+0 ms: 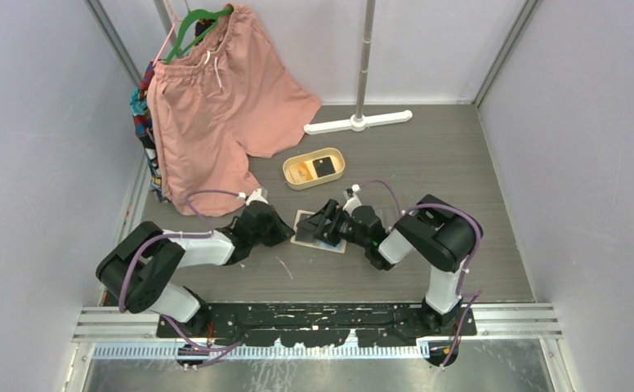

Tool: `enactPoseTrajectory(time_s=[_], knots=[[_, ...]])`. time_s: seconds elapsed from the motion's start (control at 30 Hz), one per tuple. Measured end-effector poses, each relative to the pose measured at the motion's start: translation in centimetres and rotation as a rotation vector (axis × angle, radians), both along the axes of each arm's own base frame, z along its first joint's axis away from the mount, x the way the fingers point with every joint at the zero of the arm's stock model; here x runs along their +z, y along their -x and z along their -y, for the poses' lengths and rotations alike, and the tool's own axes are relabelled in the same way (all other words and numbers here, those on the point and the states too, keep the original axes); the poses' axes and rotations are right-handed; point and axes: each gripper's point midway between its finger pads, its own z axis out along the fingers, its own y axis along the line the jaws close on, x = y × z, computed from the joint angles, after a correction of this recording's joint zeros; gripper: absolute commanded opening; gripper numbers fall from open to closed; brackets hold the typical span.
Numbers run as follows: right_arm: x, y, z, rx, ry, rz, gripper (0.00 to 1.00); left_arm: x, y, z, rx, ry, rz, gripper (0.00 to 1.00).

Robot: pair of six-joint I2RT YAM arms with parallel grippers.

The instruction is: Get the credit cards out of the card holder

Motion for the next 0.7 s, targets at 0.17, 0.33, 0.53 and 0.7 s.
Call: enactPoseTrajectory(time_s=[0.17,0.33,0.53,0.7], knots=[[0.2,0.3,-0.9,0.032,-0.076,-0.016,0.77,0.0,0.0,0.0,0.000,0.000,0.000,0.00],[0.5,0.7,-1.3,0.062,-0.102,-0.031,0.77,0.0,0.0,0.0,0.000,0.000,0.000,0.00],[0.7,0.9,-1.4,0.076,-0.107,-0.032,0.75,0.0,0.0,0.0,0.001,0.000,0.001,0.00],[0.7,0.9,-1.3,0.082,-0.108,-0.036,0.74,0.0,0.0,0.0,0.001,0.000,0.001,0.00]])
